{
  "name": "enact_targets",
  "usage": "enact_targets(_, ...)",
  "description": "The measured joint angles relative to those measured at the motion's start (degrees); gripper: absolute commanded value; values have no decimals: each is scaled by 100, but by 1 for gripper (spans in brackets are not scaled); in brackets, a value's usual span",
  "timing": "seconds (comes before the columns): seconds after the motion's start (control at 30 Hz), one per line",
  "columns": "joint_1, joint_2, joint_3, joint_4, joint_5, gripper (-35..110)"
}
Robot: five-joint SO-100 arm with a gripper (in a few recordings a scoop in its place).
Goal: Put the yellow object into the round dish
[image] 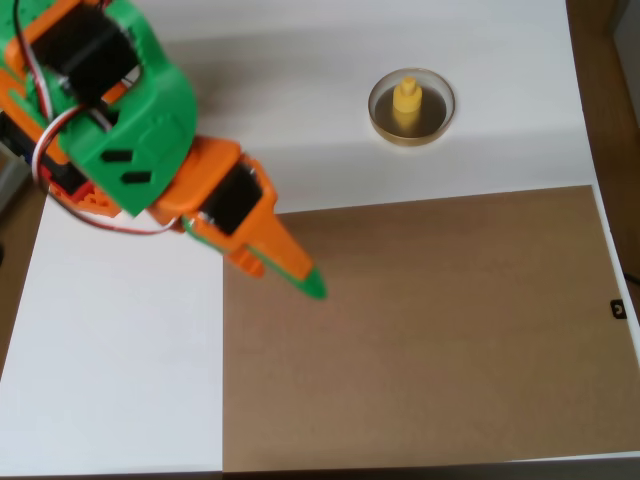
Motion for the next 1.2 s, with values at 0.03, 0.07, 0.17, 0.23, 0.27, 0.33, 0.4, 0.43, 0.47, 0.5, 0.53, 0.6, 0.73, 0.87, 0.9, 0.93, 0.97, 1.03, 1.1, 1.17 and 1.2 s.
enact_targets(0.03, 62, 9, 53, -44, 53, 27)
enact_targets(0.07, 105, 9, 105, -88, 105, 27)
enact_targets(0.17, 396, 79, 255, -229, 193, 27)
enact_targets(0.23, 571, 97, 308, -325, 202, 27)
enact_targets(0.27, 686, 97, 360, -369, 202, 27)
enact_targets(0.33, 905, 97, 413, -466, 202, 27)
enact_targets(0.4, 1107, 97, 501, -571, 202, 27)
enact_targets(0.43, 1204, 97, 554, -624, 202, 27)
enact_targets(0.47, 1274, 97, 598, -703, 193, 27)
enact_targets(0.5, 1380, 97, 677, -747, 167, 27)
enact_targets(0.53, 1477, 97, 765, -809, 158, 27)
enact_targets(0.6, 1626, 123, 976, -914, 158, 27)
enact_targets(0.73, 1679, 202, 1371, -1116, 158, 27)
enact_targets(0.87, 1705, 202, 1688, -1248, 158, 27)
enact_targets(0.9, 1670, 202, 1775, -1283, 167, 27)
enact_targets(0.93, 1591, 202, 1872, -1292, 167, 27)
enact_targets(0.97, 1547, 202, 1960, -1310, 149, 27)
enact_targets(1.03, 1477, 237, 2171, -1354, 70, 27)
enact_targets(1.1, 1406, 431, 2373, -1397, 70, 27)
enact_targets(1.17, 1354, 633, 2637, -1415, 26, 27)
enact_targets(1.2, 1397, 738, 2725, -1450, 26, 27)
